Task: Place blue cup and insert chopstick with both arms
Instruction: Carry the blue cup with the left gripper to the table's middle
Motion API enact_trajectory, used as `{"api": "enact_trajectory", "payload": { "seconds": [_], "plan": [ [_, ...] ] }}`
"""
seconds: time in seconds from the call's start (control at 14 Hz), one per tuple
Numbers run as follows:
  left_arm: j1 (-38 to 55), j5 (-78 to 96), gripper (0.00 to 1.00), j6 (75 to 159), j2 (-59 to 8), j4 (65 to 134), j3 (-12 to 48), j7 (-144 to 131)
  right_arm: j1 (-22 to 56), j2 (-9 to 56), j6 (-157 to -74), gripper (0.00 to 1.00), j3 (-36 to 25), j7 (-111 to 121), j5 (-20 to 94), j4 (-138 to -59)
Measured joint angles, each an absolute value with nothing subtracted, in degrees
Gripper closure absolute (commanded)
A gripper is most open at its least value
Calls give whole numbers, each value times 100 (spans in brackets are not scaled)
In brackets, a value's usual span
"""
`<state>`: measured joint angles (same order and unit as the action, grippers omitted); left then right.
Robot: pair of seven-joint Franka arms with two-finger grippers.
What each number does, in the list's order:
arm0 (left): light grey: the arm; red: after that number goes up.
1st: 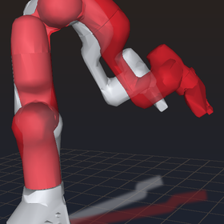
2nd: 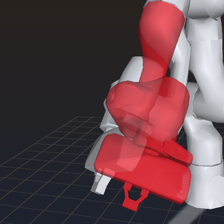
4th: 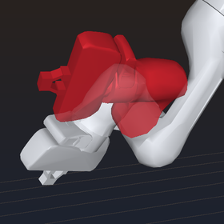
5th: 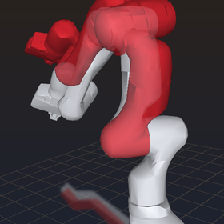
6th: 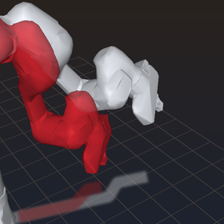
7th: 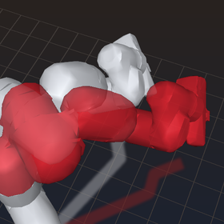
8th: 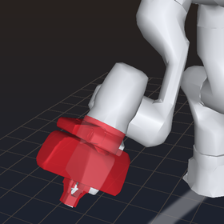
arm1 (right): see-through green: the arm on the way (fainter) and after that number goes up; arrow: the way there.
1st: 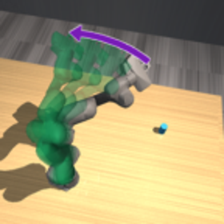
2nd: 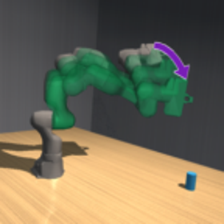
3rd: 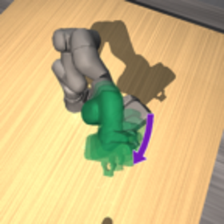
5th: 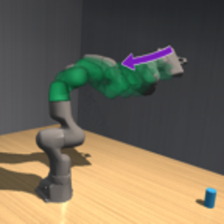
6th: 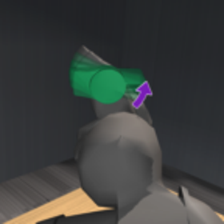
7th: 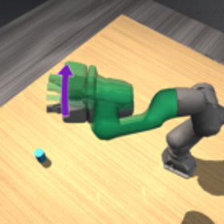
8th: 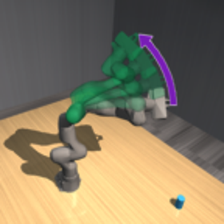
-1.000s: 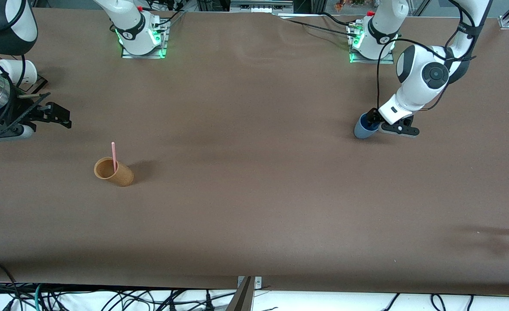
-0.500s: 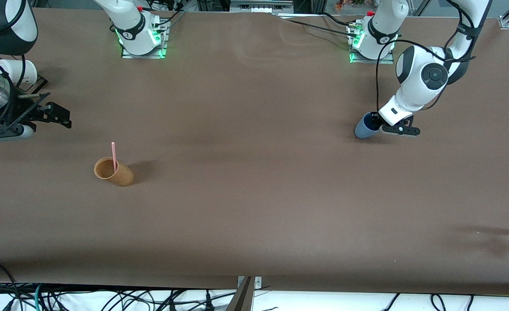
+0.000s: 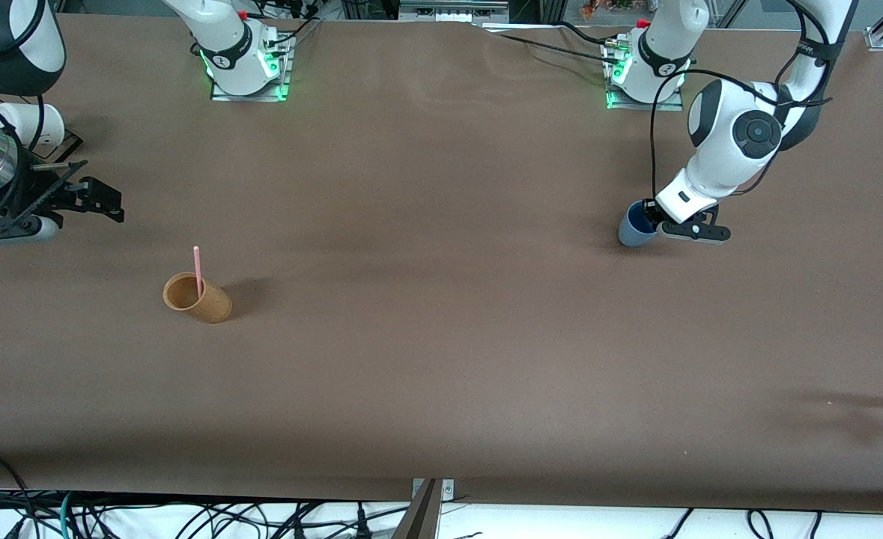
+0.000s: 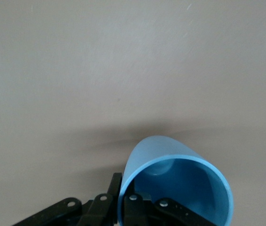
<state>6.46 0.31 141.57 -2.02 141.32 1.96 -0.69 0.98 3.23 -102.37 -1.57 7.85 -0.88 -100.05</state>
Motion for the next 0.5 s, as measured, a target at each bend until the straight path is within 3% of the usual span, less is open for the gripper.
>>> {"api": "enact_trajectory", "payload": {
  "seconds": [0.29,0.5],
  "plan": [
    [1188,337,100,13317,-286,13019,216,-342,98,326,-10234,0,-157,785,-88,-10005],
    [1834,373,100,12528,-760,11803,238,-1230,98,329,-10234,0,-158,785,-88,-10004]
  ]
}}
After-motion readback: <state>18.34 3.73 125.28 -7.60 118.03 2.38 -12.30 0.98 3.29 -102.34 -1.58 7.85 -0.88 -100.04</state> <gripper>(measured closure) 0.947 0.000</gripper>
